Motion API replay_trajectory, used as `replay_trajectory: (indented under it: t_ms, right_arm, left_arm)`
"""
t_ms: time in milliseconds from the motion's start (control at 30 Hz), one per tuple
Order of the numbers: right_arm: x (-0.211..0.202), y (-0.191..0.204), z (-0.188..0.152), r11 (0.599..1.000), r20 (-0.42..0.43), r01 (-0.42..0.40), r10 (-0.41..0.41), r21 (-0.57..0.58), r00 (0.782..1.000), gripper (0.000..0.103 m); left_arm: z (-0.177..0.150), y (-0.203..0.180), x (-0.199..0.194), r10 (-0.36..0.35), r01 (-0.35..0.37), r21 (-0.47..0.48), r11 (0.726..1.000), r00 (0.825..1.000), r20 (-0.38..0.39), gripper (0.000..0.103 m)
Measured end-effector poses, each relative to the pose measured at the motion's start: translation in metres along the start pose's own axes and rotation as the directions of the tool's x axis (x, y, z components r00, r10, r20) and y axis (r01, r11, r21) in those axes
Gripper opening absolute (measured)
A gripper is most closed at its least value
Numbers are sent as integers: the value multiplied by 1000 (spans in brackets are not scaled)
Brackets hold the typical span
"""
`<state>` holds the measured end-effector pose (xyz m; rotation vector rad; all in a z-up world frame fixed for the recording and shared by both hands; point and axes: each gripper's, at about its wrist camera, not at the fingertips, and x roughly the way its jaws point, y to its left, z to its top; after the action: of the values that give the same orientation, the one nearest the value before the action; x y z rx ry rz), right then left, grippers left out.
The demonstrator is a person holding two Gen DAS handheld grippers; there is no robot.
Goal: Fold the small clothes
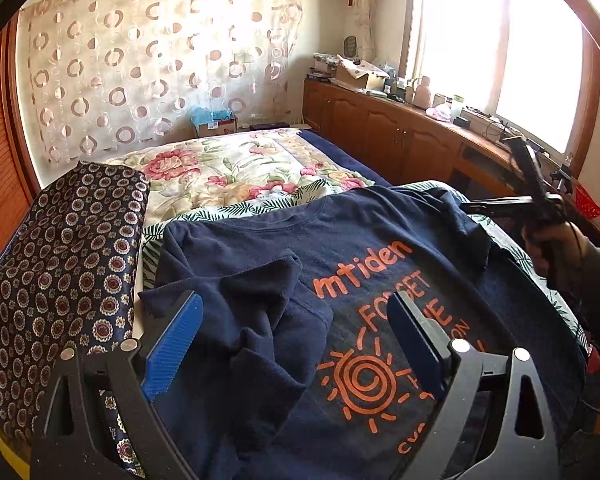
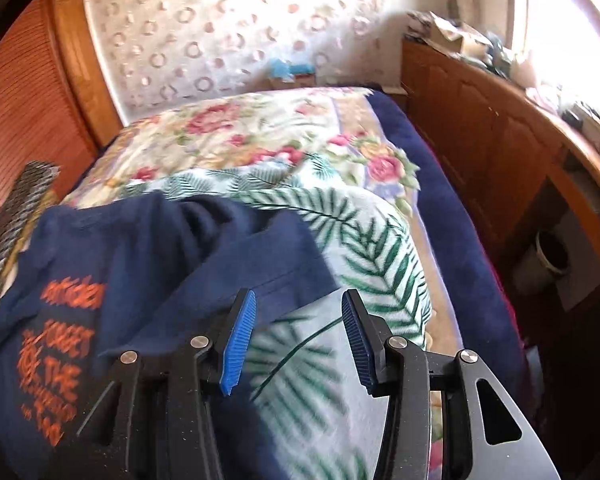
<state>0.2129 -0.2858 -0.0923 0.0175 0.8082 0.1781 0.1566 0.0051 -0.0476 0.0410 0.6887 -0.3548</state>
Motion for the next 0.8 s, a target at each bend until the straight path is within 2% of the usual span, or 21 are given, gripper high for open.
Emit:
replay_trajectory:
  t_ms: [100,167,200,233,400,533,700,767,800]
  right_arm:
    - [9,4,9,999,-7,-40,40,13,999,47]
    - [6,12,11,998,5,-58,58,-9,998,24]
    - [4,14,10,997,6,-76,76,-20,997,6]
    - [4,16,10,995,12,-93,94,-28,996,4]
    - [-25,34,20,984,110,-153,163,-87,981,4]
    - [-53,74,38,953,155,-235,265,-190,952,3]
    - [-60,132,49,899,116,-307,358,-313,927,3]
    - [-54,150,52,884,84,-313,362,-346,928,4]
    - [-51,156,53,881,71,-310,357,-359,931,7]
  left_arm:
    - [-3,2,0,10,-10,-3,1000,1000,-9,94]
    - [-4,4,-1,18,-18,-7,1000,1000,-13,94]
    - [-5,5,-2,21,-21,-8,1000,1000,-13,94]
    - [-5,7,-3,27,-28,-10,1000,1000,-12,94]
    - [-4,16,-9,52,-52,-30,998,999,3,94]
    - [-3,27,-16,77,-75,-58,995,997,19,94]
    - [-4,32,-20,100,-98,-67,993,995,28,94]
    - [-5,35,-21,112,-110,-68,992,993,25,94]
    - [-5,37,-21,118,-116,-70,991,993,23,94]
